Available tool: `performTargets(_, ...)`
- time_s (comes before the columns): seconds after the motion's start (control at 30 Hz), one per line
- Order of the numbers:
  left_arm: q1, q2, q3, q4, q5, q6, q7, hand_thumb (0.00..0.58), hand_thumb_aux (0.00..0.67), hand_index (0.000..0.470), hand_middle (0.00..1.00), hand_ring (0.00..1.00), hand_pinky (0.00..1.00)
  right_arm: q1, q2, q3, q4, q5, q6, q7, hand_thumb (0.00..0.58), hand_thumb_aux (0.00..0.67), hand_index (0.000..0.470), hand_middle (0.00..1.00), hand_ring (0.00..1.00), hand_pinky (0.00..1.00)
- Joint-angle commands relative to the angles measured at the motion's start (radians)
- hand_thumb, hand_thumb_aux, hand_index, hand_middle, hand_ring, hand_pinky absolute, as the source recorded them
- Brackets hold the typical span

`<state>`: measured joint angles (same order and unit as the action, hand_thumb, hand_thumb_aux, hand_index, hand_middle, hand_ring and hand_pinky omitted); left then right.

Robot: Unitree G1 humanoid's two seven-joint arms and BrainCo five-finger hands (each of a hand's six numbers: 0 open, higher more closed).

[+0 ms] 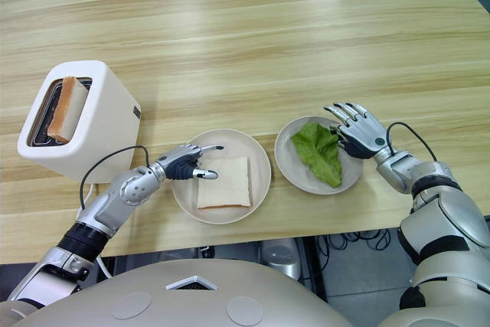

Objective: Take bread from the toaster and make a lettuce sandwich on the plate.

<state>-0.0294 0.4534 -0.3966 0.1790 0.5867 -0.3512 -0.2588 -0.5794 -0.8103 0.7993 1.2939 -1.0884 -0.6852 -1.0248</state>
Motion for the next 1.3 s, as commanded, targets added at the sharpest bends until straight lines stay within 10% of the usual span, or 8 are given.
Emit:
performTargets(0.03, -0.003, -0.021, 0.030, -0.045, -0.026, 0.001, 0.039, 0.000, 0.000, 0.000, 1.00, 1.00, 1.00, -0.012, 0.006, 0.002, -0.003, 0.006, -0.010, 0.015, 0.580, 0.670, 0.460, 0.00, 0.00, 0.00)
performTargets(0.23, -0.006, -0.043, 0.070, -0.100, -0.057, -0.008, 0.076, 0.000, 0.000, 0.000, 1.00, 1.00, 1.00, -0.012, 0.008, 0.000, 0.001, 0.017, -0.015, 0.033, 0.580, 0.670, 0.460, 0.00, 0.00, 0.00)
performTargets(0.27, -0.005, -0.040, 0.072, -0.104, -0.057, -0.007, 0.075, 0.000, 0.000, 0.000, 1.00, 1.00, 1.00, -0.011, 0.006, 0.000, 0.001, 0.016, -0.014, 0.032, 0.000, 0.000, 0.000, 0.00, 0.00, 0.00)
performTargets(1.3, 0.009, -0.031, 0.052, -0.106, -0.045, 0.003, 0.058, 0.000, 0.000, 0.000, 1.00, 1.00, 1.00, -0.018, -0.050, 0.013, -0.072, -0.010, -0.074, -0.083, 0.000, 0.000, 0.000, 0.00, 0.00, 0.00)
